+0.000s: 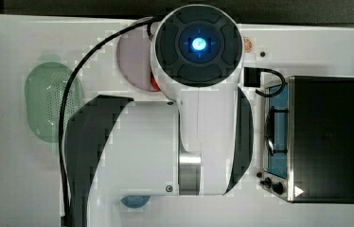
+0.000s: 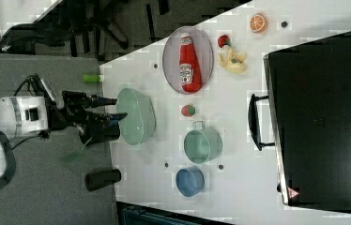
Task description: Flap open oven.
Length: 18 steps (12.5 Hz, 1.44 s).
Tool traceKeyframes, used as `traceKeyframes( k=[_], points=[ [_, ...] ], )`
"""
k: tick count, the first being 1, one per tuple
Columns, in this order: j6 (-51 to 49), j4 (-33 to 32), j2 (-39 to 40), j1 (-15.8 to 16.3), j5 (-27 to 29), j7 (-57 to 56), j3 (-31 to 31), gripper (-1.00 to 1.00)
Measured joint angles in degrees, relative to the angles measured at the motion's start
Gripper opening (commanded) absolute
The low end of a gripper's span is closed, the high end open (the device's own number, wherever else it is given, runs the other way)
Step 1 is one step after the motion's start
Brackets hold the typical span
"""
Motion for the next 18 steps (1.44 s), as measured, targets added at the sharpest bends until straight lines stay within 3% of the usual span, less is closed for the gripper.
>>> traceKeyframes(
  k=[3,6,7,13,14,18],
  points=[
    [-7.52,-15.22,-16.90,0.00,0.75,1.21,-1.45,0.99],
    [-9.18,-16.00,-26.58,0.02,0.39,1.79,-2.96,1.00],
    [-8.92,-14.66,-27.18,-0.05,0.45,1.80,-3.27,0.90],
    [-8.74,-14.21,-22.09,-0.56,0.75,1.87,-3.71,-0.55],
    [-8.90,-14.77,-21.00,-0.57,0.61,1.87,-4.12,-0.65],
    [-8.55,-18.46,-21.00,-0.67,0.19,-0.48,-5.76,-0.65]
  ],
)
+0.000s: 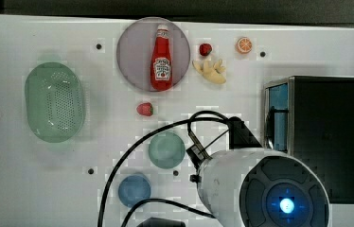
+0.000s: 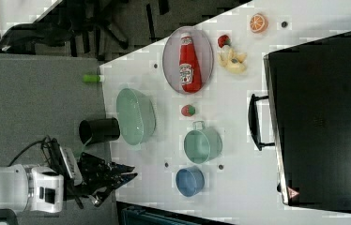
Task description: Flap open oven.
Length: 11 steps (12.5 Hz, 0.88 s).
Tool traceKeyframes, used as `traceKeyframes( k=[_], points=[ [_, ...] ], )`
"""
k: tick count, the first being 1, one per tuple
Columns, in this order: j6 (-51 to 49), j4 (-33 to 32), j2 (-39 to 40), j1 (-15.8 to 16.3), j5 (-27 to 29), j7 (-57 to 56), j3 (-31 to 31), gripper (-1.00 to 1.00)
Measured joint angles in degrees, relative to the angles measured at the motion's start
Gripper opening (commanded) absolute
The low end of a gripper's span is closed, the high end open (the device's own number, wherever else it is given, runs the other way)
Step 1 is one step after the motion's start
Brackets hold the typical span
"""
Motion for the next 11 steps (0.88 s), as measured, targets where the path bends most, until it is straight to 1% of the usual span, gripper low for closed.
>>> traceKeyframes(
  k=[4,7,10,11],
  points=[
    [6.67,-2.01,0.39,0.23,-2.29,-15.31,-2.31,-0.65],
    [14.72,-5.82,0.56,-0.87,-3.98,-28.16,-5.54,-0.65],
    [22.65,-6.83,4.42,-2.40,-8.66,-38.87,-8.98,-0.65],
    [25.02,-6.83,6.22,-2.95,-8.72,-41.70,-10.09,-0.65]
  ],
)
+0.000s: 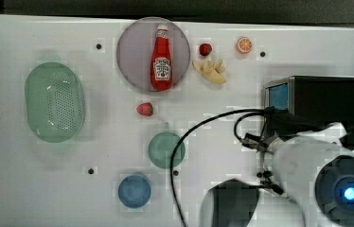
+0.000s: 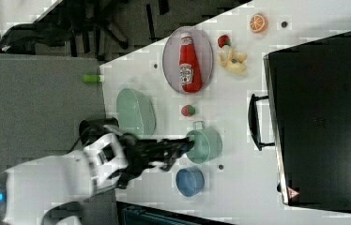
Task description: Flap open oven.
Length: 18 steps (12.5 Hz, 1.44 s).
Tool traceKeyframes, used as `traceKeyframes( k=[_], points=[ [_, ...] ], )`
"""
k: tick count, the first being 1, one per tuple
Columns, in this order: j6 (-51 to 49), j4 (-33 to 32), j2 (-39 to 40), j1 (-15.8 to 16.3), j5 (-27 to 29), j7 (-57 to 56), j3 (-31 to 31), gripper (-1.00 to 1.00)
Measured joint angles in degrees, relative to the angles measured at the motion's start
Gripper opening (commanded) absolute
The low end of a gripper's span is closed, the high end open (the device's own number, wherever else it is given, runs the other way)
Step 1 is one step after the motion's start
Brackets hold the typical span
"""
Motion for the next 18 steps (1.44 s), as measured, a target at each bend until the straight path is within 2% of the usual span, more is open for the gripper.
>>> traceKeyframes(
  k=[7,10,13,18],
  points=[
    [13.75,-0.90,9.75,-1.24,-0.23,-11.44,-7.20,-0.65],
    [18.98,-0.90,15.33,-1.95,-0.38,-15.81,-7.20,-0.65],
    [20.13,-1.12,20.24,-1.49,0.06,-17.88,-7.51,-0.65],
    [24.24,-1.68,24.61,-1.39,0.07,-18.77,-7.50,-0.65]
  ],
)
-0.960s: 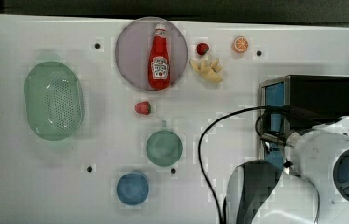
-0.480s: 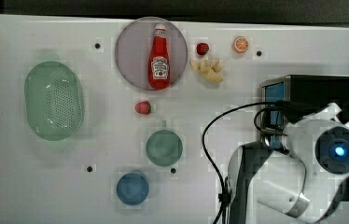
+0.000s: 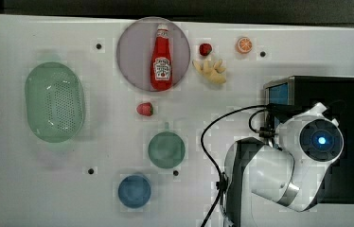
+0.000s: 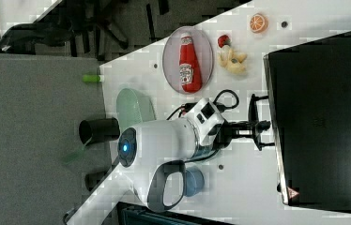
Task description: Flap open oven.
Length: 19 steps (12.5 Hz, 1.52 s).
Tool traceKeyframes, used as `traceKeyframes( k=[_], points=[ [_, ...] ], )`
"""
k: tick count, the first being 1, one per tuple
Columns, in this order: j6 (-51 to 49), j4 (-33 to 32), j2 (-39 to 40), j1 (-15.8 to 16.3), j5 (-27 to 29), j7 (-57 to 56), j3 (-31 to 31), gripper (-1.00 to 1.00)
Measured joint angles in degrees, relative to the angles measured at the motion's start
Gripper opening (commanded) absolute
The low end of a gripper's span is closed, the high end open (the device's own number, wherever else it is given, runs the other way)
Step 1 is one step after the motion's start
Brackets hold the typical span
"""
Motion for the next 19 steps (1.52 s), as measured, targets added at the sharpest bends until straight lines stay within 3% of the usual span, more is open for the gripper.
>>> traceKeyframes(
  k=[6,10,19],
  points=[
    [1.04,0.00,-0.04,-0.24,-1.16,-0.17,0.29,-0.65],
    [1.09,-0.34,0.20,1.67,-14.52,4.42,1.37,-0.65],
    [-9.54,-1.12,4.76,8.69,-37.12,36.08,11.02,-0.65]
  ],
)
